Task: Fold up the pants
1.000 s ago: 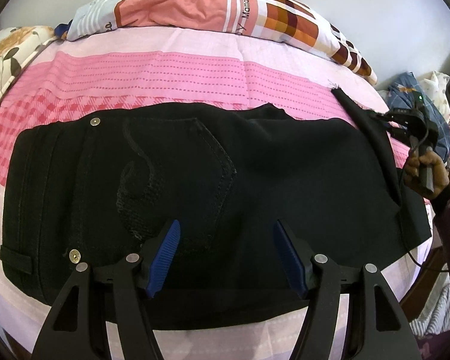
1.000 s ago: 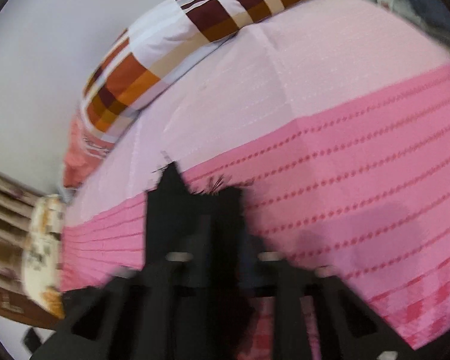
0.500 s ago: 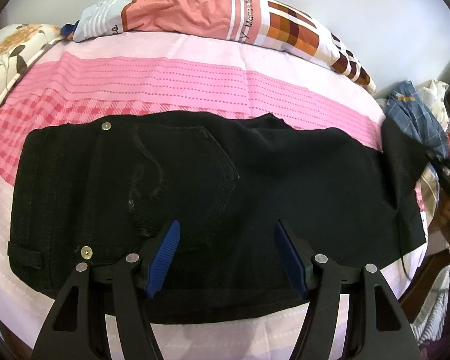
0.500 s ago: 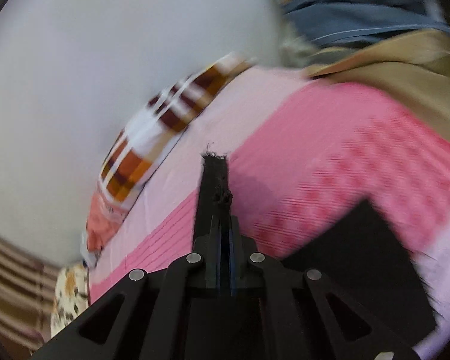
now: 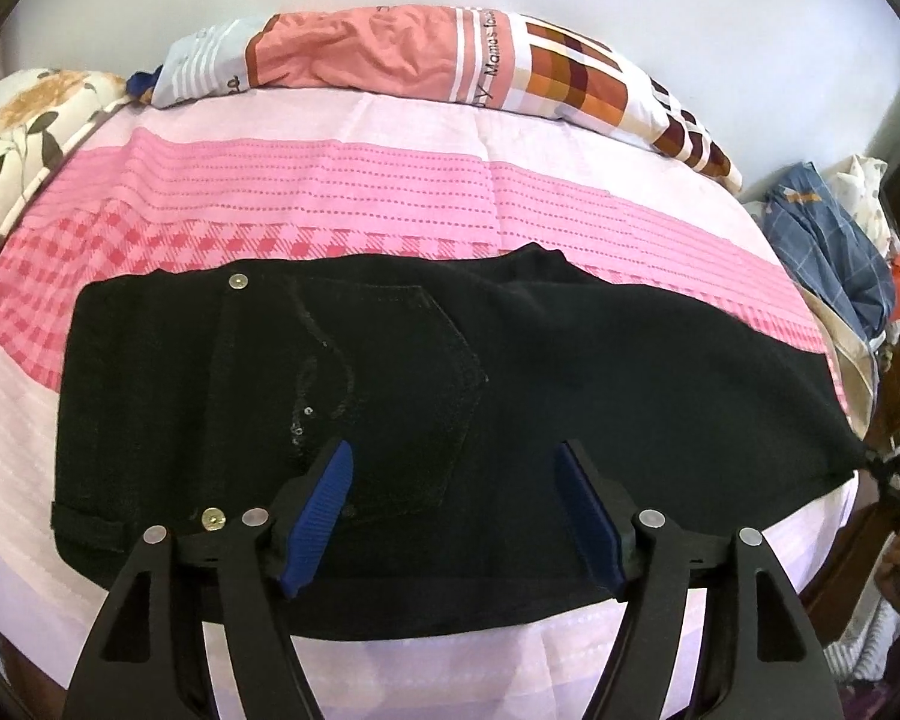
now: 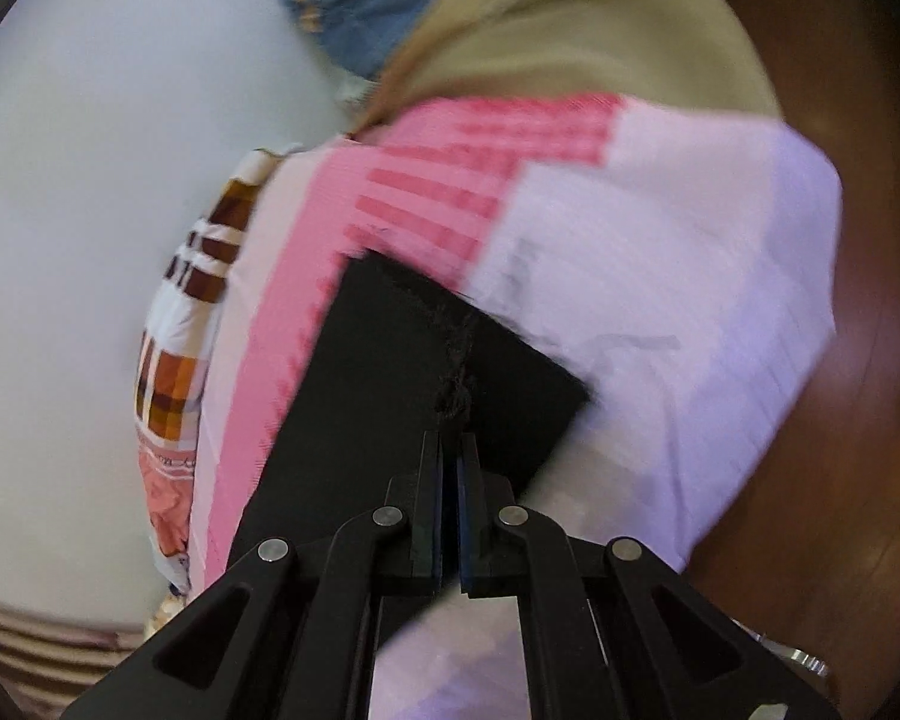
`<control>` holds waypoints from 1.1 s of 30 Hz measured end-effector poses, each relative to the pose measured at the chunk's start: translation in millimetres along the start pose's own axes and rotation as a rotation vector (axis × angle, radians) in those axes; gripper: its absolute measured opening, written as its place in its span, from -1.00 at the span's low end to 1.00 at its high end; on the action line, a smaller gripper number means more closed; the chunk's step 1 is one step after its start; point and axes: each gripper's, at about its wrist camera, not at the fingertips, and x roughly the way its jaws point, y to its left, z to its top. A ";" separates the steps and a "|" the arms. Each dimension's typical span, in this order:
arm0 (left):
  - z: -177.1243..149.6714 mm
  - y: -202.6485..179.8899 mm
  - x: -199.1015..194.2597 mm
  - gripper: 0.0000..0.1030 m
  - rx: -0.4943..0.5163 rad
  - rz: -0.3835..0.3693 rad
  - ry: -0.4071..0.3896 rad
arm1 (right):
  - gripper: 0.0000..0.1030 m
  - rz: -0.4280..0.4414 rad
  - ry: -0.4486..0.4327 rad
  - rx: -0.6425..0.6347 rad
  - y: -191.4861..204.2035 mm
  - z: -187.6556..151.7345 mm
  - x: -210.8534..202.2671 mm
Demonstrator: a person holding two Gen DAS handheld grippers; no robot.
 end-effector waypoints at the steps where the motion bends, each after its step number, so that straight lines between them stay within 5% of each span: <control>1: -1.4 0.2 -0.9 0.42 0.006 0.008 -0.004 | -0.93 0.001 0.007 0.017 -6.4 -0.7 2.6; 15: -12.7 4.4 -6.3 0.43 0.015 0.009 -0.003 | -0.95 0.012 -0.004 0.026 -23.5 3.8 17.4; 20: -23.6 4.1 -11.7 0.44 0.020 -0.077 0.008 | -0.95 0.013 -0.005 0.016 -25.9 1.7 19.5; 28: -41.3 36.2 -21.7 0.43 -0.179 -0.225 0.005 | -0.95 0.016 -0.015 0.020 -26.4 -0.7 19.6; 33: -51.5 18.8 -5.3 0.41 -0.200 -0.382 0.123 | -0.96 0.029 -0.011 0.042 -29.1 -0.9 19.8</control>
